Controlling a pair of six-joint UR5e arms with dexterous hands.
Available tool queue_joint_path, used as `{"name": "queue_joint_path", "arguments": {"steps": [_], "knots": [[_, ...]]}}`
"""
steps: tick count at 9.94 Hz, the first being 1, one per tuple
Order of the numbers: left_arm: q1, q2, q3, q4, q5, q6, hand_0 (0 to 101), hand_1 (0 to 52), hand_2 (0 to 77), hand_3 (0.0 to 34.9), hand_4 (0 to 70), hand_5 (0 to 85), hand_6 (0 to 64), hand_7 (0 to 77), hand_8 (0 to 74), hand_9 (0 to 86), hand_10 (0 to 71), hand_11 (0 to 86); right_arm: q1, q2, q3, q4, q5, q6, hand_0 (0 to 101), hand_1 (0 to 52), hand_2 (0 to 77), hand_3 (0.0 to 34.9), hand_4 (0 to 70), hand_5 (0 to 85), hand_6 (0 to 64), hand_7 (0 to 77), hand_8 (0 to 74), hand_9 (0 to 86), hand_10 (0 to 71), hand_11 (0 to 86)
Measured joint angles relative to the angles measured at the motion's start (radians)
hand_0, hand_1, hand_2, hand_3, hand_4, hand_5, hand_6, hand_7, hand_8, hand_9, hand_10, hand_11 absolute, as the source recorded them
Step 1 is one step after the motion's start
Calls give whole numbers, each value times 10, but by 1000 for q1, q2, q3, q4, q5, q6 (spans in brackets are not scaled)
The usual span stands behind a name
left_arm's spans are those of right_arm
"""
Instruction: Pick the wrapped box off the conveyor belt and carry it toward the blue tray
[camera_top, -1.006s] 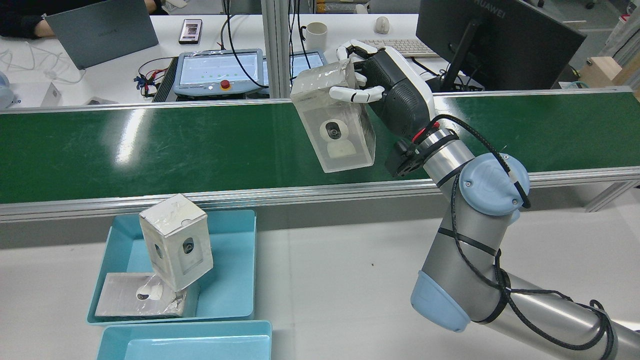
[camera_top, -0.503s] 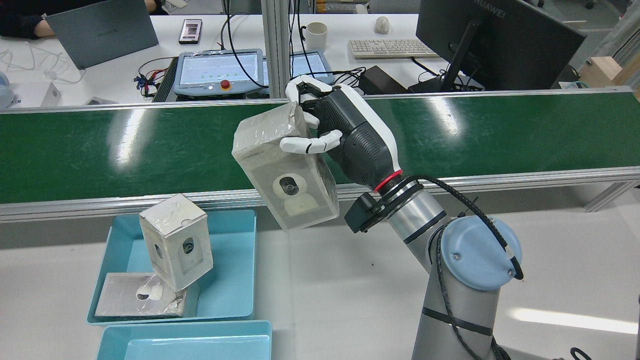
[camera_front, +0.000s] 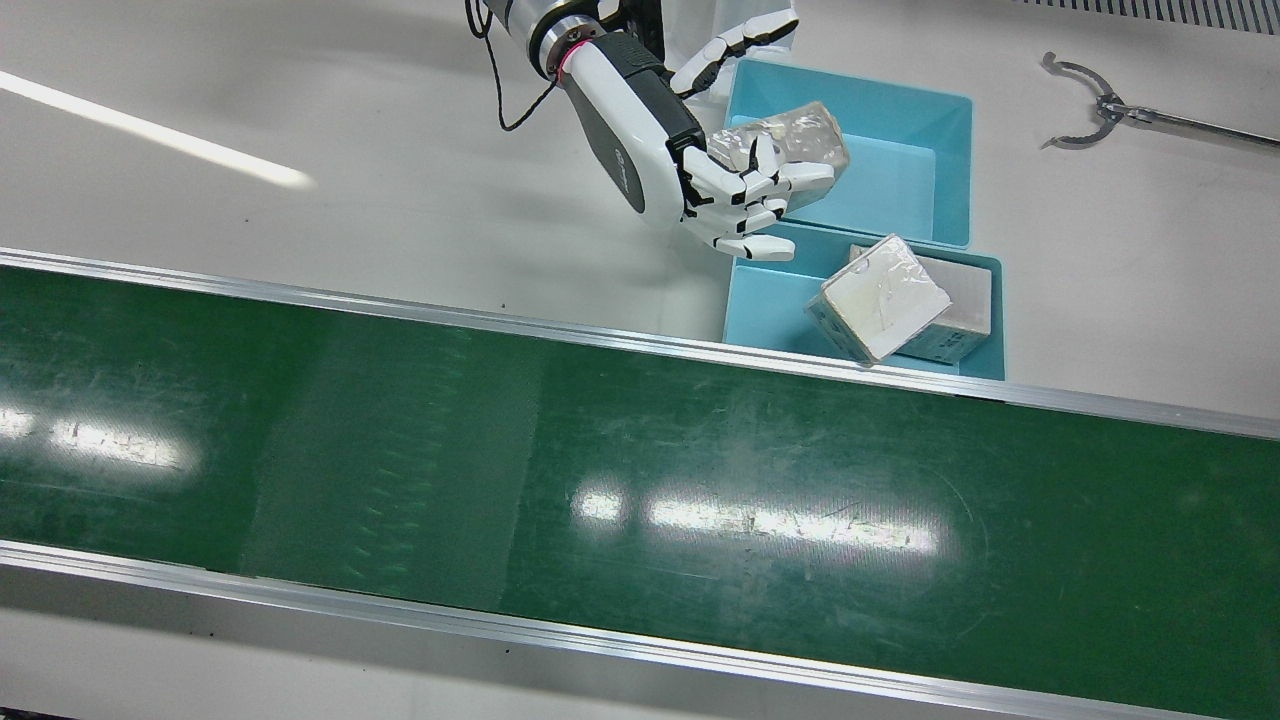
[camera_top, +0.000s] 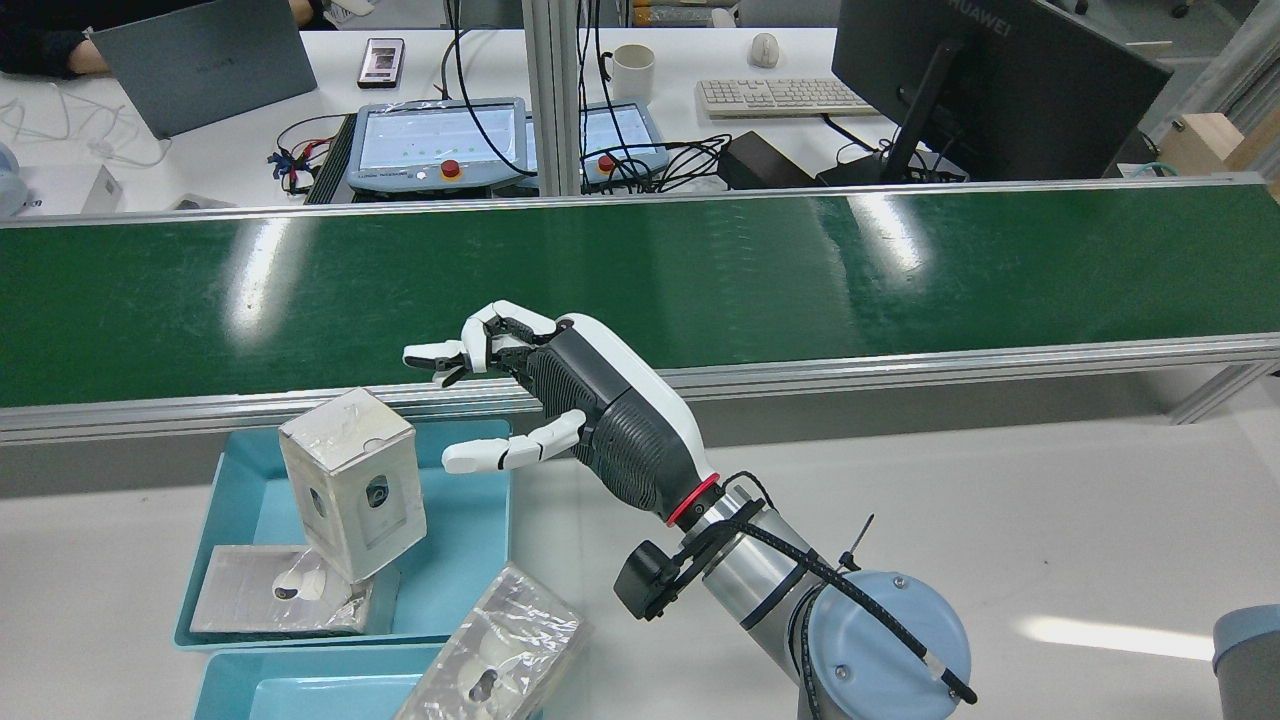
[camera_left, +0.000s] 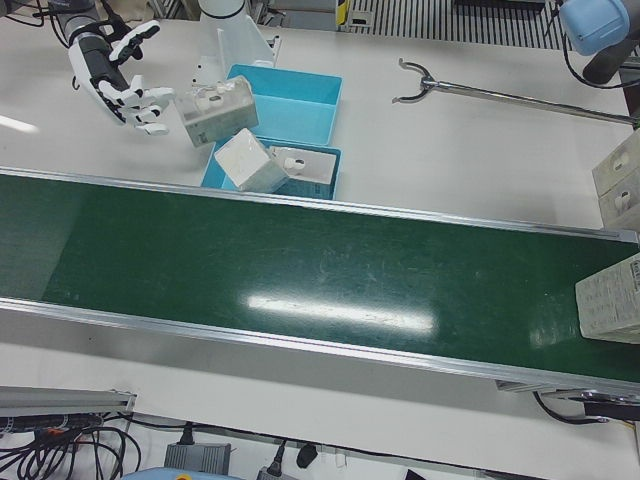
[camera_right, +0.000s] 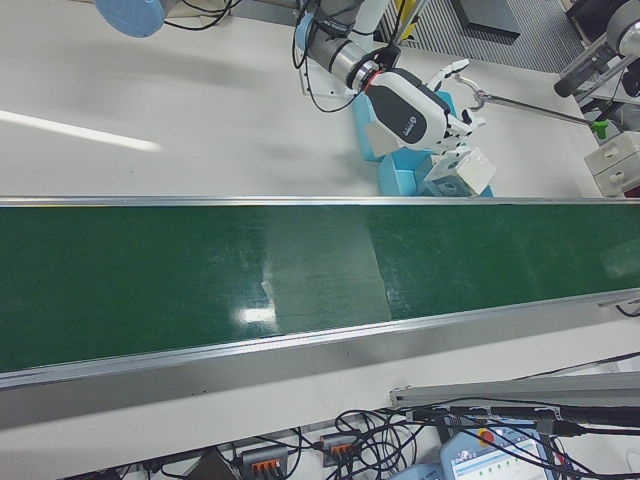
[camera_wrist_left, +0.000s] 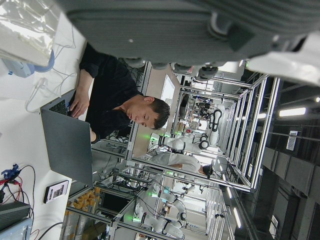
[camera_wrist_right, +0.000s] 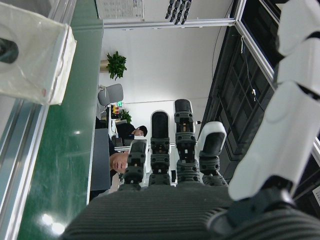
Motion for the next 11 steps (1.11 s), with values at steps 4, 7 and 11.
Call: {"name": "queue_joint_path", "arguments": {"steps": [4,7,11], "knots": [[0,0,0,0,0,0,0,0,5,0,0,11,0,0,0,0,5,0,10,-9,36,2,-8,-21,415,76,180,0,109,644,344,278,164,267,87,125],[0,0,0,0,0,0,0,0,5,0,0,11,0,0,0,0,0,0,162,-33,90,-134,-36,-31,449,109,169,0,125,644,295,529,136,213,76,93],[0,0,0,0,0,0,0,0,5,0,0,11,0,0,0,0,0,0,412,-85,59,-219,-176,2,484,158,120,134,27,131,0,147,0,16,0,16]]}}
